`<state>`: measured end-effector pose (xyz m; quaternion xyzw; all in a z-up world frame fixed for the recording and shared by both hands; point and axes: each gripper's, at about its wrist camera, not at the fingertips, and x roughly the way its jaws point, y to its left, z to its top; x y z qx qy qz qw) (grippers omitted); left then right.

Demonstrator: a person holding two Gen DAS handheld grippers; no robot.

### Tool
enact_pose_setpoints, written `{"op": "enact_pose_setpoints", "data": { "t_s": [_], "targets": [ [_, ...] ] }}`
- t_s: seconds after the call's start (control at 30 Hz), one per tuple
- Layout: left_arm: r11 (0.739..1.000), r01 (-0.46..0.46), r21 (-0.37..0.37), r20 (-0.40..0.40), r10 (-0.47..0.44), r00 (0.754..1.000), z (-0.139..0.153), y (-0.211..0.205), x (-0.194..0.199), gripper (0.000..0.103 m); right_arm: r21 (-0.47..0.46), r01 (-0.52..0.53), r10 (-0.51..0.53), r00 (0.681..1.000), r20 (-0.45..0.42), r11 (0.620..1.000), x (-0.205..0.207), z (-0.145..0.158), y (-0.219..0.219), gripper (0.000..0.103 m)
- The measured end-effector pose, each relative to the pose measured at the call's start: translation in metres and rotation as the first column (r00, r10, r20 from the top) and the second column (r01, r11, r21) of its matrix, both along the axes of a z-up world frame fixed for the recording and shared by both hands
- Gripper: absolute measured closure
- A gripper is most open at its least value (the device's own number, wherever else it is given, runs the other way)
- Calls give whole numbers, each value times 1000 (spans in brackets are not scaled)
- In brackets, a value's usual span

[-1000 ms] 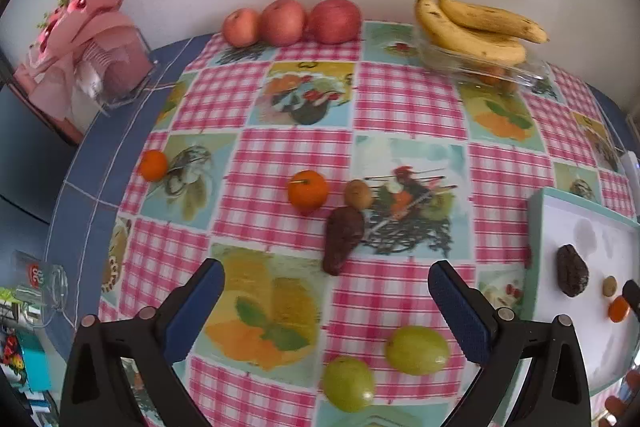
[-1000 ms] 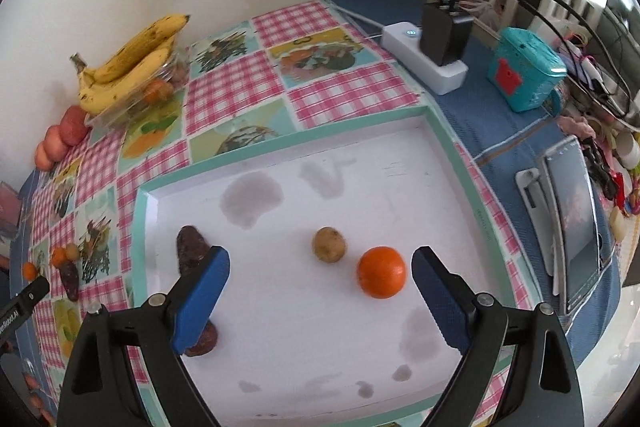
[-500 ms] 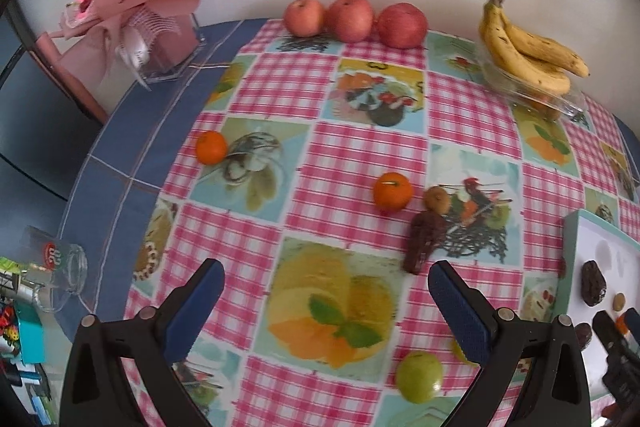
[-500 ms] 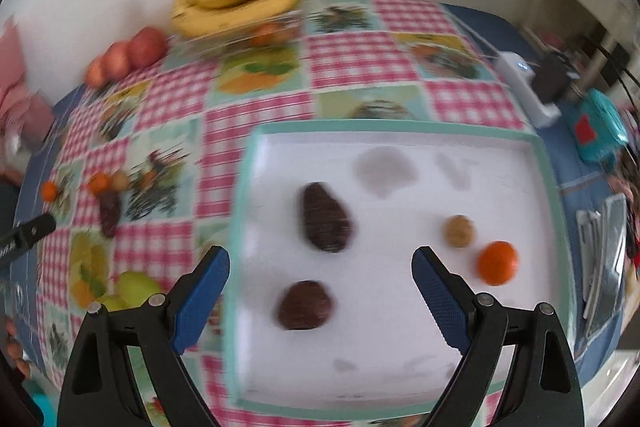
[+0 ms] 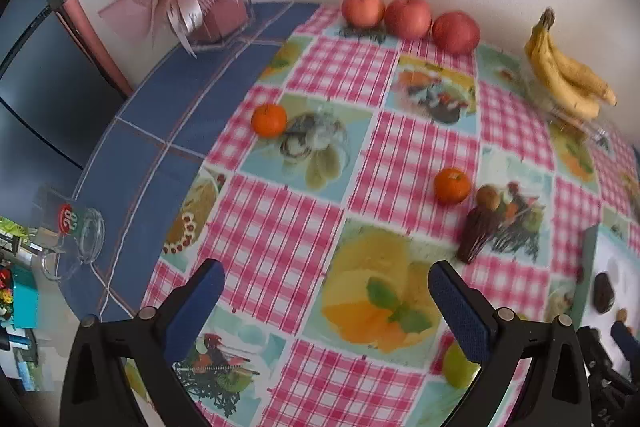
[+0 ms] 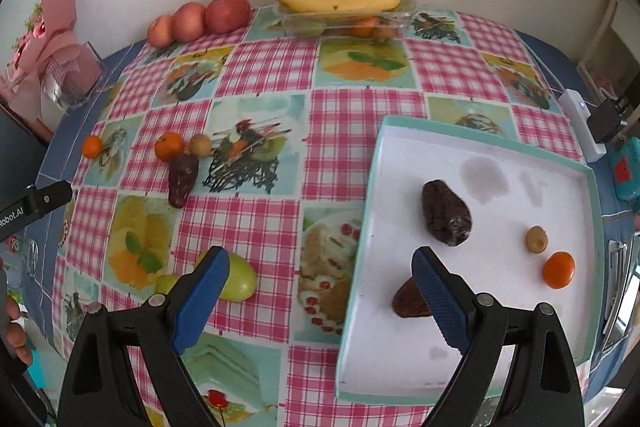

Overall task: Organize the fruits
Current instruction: 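Move both tools back toward the remaining fruits on the tablecloth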

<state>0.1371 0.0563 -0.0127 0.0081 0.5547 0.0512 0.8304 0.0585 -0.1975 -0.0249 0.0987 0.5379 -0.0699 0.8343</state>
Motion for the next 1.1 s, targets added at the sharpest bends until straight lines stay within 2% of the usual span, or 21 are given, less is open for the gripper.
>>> {"op": "enact_pose_setpoints", "data": {
  "t_s": [0.2,0.33,0.43,0.5,0.6,0.8,1.1],
  "targets": [
    [999,-39,-26,-51,38,998,-20,2,0,0,21,-10,10,1000,-23,1000,2,-10,10,10],
    [992,-88,-90,-94,80,992,-35,5,-3,0,42,-30,31,999,-40,999,6,-21,21,10],
    [978,-150,-142,-131,131,983,-49,10,-7,0,52,-34,37,998,-48,998,7,-28,29,10],
    [971,-185,-149,-184,157,970,-63,14,-8,0,75,-27,30,999,-40,997,7,-30,31,10],
    [962,-220,-162,-211,184,960,-72,18,-8,0,91,-21,24,999,-38,996,9,-33,35,10],
    [959,-217,-182,-209,178,962,-70,14,-7,0,155,21,-12,998,-59,988,12,-43,37,10],
    [958,-205,-201,-201,164,966,-64,13,1,0,179,37,-22,996,-85,983,17,-53,47,11]
  ]
}}
